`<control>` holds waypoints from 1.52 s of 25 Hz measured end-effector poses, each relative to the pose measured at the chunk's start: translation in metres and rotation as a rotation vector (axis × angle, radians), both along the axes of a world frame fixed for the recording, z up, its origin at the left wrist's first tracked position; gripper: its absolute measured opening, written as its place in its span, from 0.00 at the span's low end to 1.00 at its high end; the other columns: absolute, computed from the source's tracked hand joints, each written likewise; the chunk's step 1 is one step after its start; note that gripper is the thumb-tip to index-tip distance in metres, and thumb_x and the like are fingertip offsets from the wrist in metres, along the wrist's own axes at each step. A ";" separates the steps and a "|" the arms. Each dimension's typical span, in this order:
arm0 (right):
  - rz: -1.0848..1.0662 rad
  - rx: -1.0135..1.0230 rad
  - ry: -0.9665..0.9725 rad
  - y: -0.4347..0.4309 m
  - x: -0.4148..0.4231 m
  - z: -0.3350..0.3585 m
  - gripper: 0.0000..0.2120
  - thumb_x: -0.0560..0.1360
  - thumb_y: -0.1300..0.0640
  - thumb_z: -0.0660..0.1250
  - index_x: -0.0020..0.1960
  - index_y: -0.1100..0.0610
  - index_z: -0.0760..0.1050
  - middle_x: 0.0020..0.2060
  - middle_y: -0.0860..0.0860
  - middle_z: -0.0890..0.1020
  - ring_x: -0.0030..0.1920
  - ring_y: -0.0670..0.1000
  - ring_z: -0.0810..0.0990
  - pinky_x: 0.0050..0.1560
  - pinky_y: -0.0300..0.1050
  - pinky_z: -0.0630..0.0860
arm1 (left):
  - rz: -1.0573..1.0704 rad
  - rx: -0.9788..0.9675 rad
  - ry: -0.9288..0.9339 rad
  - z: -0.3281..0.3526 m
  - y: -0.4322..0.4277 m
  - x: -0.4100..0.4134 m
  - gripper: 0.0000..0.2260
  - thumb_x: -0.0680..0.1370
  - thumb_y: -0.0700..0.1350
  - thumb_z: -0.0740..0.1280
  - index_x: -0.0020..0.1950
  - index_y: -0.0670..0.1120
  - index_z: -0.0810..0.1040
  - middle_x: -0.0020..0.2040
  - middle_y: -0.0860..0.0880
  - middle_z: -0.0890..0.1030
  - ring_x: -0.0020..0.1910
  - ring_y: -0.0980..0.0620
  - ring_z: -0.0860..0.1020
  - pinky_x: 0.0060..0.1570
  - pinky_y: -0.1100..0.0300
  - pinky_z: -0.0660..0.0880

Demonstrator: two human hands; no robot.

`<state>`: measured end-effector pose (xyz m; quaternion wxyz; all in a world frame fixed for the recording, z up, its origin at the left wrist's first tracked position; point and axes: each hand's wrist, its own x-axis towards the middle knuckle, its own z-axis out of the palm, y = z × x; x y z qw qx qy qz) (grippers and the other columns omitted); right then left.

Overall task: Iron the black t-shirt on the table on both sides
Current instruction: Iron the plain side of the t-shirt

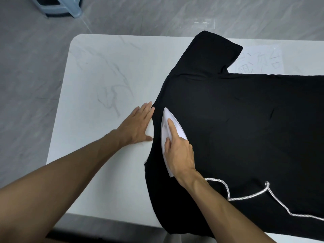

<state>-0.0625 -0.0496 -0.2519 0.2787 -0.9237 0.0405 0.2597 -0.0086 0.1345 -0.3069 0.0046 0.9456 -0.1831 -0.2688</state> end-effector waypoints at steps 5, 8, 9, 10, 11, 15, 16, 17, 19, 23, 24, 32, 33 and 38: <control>0.003 0.028 0.011 -0.001 0.000 0.000 0.31 0.81 0.57 0.55 0.78 0.42 0.45 0.28 0.48 0.70 0.29 0.47 0.69 0.37 0.42 0.67 | -0.021 -0.034 0.002 0.000 -0.012 -0.046 0.63 0.63 0.73 0.70 0.79 0.40 0.38 0.80 0.43 0.38 0.79 0.46 0.39 0.77 0.51 0.41; 0.010 0.021 0.015 0.000 0.000 -0.001 0.30 0.81 0.57 0.55 0.78 0.43 0.46 0.28 0.49 0.69 0.28 0.47 0.68 0.36 0.43 0.67 | -0.020 0.024 -0.044 -0.012 -0.014 -0.040 0.66 0.61 0.74 0.70 0.79 0.39 0.38 0.80 0.40 0.41 0.80 0.44 0.41 0.78 0.49 0.43; 0.014 0.009 0.015 0.000 0.001 -0.001 0.31 0.81 0.57 0.55 0.78 0.42 0.45 0.28 0.49 0.70 0.28 0.47 0.68 0.37 0.43 0.67 | -0.016 0.031 -0.046 -0.014 -0.014 -0.038 0.66 0.60 0.75 0.70 0.79 0.38 0.38 0.80 0.40 0.41 0.80 0.43 0.41 0.78 0.49 0.43; 0.019 -0.002 0.015 0.000 0.001 -0.002 0.31 0.81 0.57 0.55 0.78 0.42 0.45 0.29 0.49 0.70 0.29 0.47 0.68 0.37 0.42 0.67 | -0.012 0.037 -0.041 -0.016 -0.014 -0.037 0.67 0.59 0.75 0.70 0.79 0.38 0.39 0.80 0.39 0.41 0.80 0.43 0.41 0.78 0.49 0.43; 0.022 -0.007 0.018 0.000 0.001 -0.001 0.31 0.81 0.57 0.55 0.78 0.42 0.44 0.29 0.49 0.70 0.29 0.47 0.67 0.37 0.42 0.66 | -0.011 0.044 -0.033 -0.016 -0.014 -0.037 0.67 0.59 0.75 0.70 0.79 0.38 0.39 0.80 0.39 0.41 0.80 0.43 0.41 0.78 0.49 0.42; 0.020 -0.021 0.016 0.002 0.000 0.000 0.31 0.81 0.57 0.54 0.78 0.42 0.44 0.30 0.49 0.71 0.32 0.50 0.72 0.39 0.43 0.68 | -0.025 0.090 -0.026 -0.015 -0.017 -0.033 0.68 0.58 0.76 0.70 0.79 0.38 0.38 0.80 0.39 0.40 0.79 0.43 0.40 0.78 0.48 0.42; 0.022 -0.027 0.013 0.002 0.000 0.000 0.31 0.81 0.57 0.54 0.78 0.42 0.44 0.31 0.50 0.72 0.33 0.51 0.73 0.39 0.44 0.69 | -0.027 0.103 -0.023 -0.013 -0.019 -0.032 0.68 0.58 0.76 0.70 0.79 0.39 0.37 0.80 0.39 0.39 0.79 0.42 0.39 0.78 0.48 0.42; 0.026 -0.032 0.012 0.002 0.000 0.000 0.31 0.81 0.57 0.54 0.78 0.42 0.44 0.31 0.50 0.72 0.33 0.51 0.74 0.39 0.44 0.69 | -0.025 0.123 -0.014 -0.010 -0.021 -0.032 0.67 0.59 0.75 0.70 0.79 0.39 0.37 0.79 0.39 0.38 0.79 0.42 0.39 0.78 0.48 0.41; 0.023 -0.043 0.006 -0.003 0.000 0.003 0.31 0.81 0.56 0.54 0.78 0.42 0.44 0.30 0.50 0.72 0.32 0.51 0.73 0.38 0.44 0.70 | -0.028 0.180 -0.006 -0.007 -0.025 -0.031 0.67 0.60 0.75 0.70 0.78 0.38 0.37 0.79 0.38 0.37 0.79 0.41 0.38 0.78 0.47 0.41; -0.078 -0.035 -0.032 -0.040 0.001 0.007 0.29 0.81 0.56 0.55 0.78 0.43 0.48 0.27 0.49 0.73 0.28 0.49 0.72 0.37 0.47 0.74 | -0.058 0.271 -0.003 -0.001 -0.031 -0.028 0.67 0.60 0.77 0.68 0.78 0.36 0.37 0.79 0.36 0.37 0.79 0.40 0.39 0.78 0.46 0.44; -0.107 -0.030 -0.030 -0.052 0.002 0.008 0.29 0.81 0.56 0.55 0.78 0.43 0.48 0.27 0.49 0.73 0.29 0.51 0.74 0.38 0.49 0.75 | -0.060 0.277 0.003 0.000 -0.033 -0.028 0.68 0.60 0.77 0.68 0.78 0.36 0.37 0.79 0.36 0.37 0.79 0.39 0.39 0.78 0.46 0.44; -0.141 -0.018 -0.024 -0.085 0.005 0.010 0.28 0.81 0.55 0.55 0.78 0.42 0.50 0.29 0.52 0.75 0.33 0.55 0.77 0.42 0.54 0.78 | 0.218 -0.059 0.015 0.018 -0.062 -0.026 0.43 0.73 0.47 0.71 0.80 0.41 0.48 0.80 0.40 0.47 0.79 0.42 0.49 0.78 0.51 0.51; -0.140 -0.016 -0.023 -0.085 0.005 0.009 0.29 0.81 0.56 0.55 0.78 0.42 0.50 0.29 0.52 0.75 0.33 0.54 0.77 0.41 0.54 0.78 | 0.352 -0.223 -0.081 0.018 -0.078 -0.028 0.36 0.75 0.40 0.67 0.79 0.42 0.54 0.80 0.43 0.53 0.78 0.44 0.54 0.76 0.53 0.55; -0.121 -0.024 -0.023 -0.088 0.006 0.001 0.30 0.81 0.55 0.55 0.77 0.41 0.46 0.31 0.52 0.77 0.33 0.55 0.79 0.41 0.55 0.79 | 0.503 -0.353 -0.303 -0.028 -0.134 -0.043 0.22 0.84 0.47 0.51 0.79 0.46 0.59 0.80 0.47 0.58 0.79 0.49 0.54 0.77 0.48 0.57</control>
